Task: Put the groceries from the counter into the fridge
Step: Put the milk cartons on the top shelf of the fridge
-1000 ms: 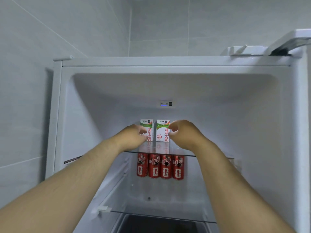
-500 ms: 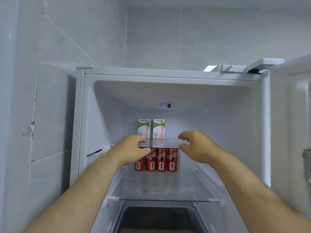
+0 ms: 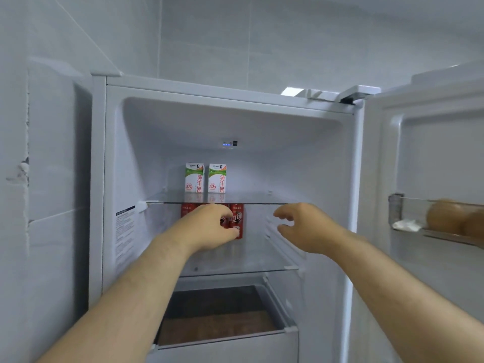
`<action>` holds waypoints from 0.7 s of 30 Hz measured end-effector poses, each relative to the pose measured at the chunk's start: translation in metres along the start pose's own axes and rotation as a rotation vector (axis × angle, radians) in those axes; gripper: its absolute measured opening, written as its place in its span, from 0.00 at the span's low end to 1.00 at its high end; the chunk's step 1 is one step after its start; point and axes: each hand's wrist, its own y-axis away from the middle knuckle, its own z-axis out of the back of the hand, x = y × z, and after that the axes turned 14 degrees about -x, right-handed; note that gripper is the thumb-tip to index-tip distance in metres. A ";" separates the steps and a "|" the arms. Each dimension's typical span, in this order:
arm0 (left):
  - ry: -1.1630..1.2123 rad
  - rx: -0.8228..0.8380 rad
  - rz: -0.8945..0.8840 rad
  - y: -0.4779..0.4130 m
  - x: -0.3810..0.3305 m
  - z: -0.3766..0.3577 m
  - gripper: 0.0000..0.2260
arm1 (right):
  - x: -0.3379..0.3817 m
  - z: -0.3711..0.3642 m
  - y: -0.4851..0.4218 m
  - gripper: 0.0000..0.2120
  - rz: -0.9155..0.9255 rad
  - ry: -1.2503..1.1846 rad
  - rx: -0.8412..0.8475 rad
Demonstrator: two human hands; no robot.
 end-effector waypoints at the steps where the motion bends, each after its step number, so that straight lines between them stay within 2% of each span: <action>1: -0.005 0.005 -0.008 0.002 -0.002 0.000 0.24 | -0.001 0.002 0.004 0.19 -0.002 0.003 -0.001; 9: -0.029 0.014 -0.025 0.035 -0.044 0.016 0.21 | -0.010 0.037 0.045 0.20 -0.039 -0.005 0.043; 21: -0.070 0.029 0.052 0.113 -0.108 0.029 0.24 | -0.019 0.088 0.115 0.23 0.076 -0.045 0.098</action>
